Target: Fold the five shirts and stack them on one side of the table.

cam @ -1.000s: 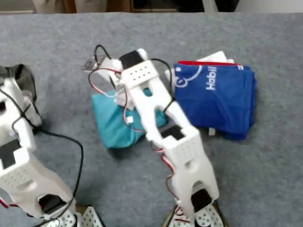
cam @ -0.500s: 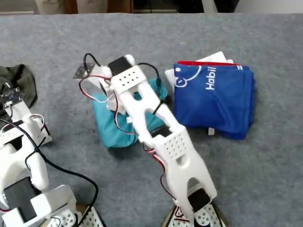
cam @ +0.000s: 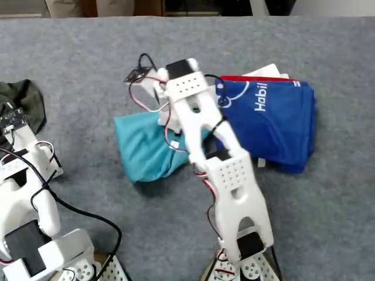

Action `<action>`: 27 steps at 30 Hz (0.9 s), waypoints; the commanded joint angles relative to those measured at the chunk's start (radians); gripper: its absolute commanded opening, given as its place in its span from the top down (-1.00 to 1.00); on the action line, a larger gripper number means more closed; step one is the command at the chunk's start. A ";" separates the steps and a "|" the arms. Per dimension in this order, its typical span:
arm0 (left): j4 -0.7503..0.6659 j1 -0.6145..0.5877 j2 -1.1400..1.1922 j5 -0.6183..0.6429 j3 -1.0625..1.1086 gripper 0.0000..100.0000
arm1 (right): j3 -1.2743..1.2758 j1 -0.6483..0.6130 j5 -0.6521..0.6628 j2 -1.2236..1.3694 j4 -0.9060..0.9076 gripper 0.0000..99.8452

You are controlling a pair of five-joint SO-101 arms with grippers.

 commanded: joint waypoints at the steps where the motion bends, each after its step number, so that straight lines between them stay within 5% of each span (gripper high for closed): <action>1: -0.011 -0.011 -0.030 -0.005 0.000 0.96 | 0.110 0.058 0.041 -0.137 0.026 1.00; 13: -0.011 -0.011 -0.030 -0.005 0.000 0.96 | 0.581 0.263 0.157 -0.506 0.018 1.00; 21: -0.011 0.015 -0.030 -0.011 -0.005 0.96 | 0.817 0.236 0.149 -0.802 -0.114 1.00; 27: 0.098 0.232 -0.074 -0.003 -0.115 0.96 | 0.828 0.117 0.049 -0.835 -0.252 1.00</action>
